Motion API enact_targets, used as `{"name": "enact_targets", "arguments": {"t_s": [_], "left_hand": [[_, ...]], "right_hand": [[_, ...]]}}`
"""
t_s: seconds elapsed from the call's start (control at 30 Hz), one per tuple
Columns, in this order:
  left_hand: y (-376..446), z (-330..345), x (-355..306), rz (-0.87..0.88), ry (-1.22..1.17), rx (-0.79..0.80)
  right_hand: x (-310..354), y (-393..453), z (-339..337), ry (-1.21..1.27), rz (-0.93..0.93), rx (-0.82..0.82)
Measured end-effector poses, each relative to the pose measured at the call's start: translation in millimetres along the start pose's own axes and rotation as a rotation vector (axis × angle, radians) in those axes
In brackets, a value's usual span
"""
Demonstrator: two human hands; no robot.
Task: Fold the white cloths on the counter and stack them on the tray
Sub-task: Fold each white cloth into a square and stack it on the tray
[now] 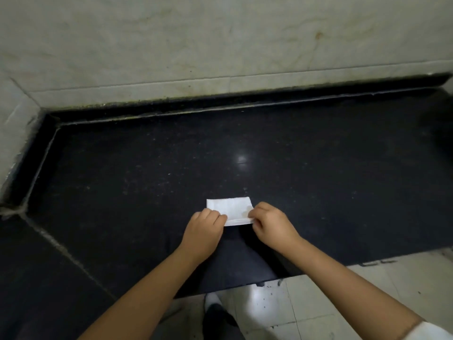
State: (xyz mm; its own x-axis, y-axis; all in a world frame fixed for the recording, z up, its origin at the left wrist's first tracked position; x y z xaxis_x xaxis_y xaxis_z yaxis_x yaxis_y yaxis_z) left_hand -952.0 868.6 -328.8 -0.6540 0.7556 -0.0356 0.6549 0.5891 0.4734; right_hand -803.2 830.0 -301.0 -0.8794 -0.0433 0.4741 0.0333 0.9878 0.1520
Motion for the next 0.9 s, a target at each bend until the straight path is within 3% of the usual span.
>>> {"name": "enact_targets", "arguments": {"t_s": [0.13,0.3,0.7,0.9], "left_hand": [[61.0,-13.9,-83.1,0.192,-0.024,-0.04],[135.3,-12.5,-214.0,0.377,0.028,0.015],[324.1,-8.2,-497.6,0.547,-0.193,-0.043],[449.0,11.6,-597.4,0.521,-0.245,-0.071]], "right_hand": [[-63.0,-42.6,-64.0,-0.056,0.095,-0.003],[-135.1,-110.4,-157.4,-0.485,0.062,-0.082],[-334.2,-216.2,-390.1,-0.617,0.276,-0.45],[-439.4,-192.1,-509.7,-0.68,0.255,-0.454]]}}
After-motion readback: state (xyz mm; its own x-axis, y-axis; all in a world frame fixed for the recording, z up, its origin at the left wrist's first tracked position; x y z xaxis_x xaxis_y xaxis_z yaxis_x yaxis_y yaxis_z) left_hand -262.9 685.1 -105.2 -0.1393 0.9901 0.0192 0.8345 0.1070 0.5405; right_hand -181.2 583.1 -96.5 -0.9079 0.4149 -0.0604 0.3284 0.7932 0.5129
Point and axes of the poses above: each hand's wrist, its own y-axis towards the middle knuckle, its own z-axis out of the palm, x = y × z, the point moved 5 cm from there along y, towards the middle knuckle, and after that the axes turned 8 degrees about -x, right-handed, at the moved point
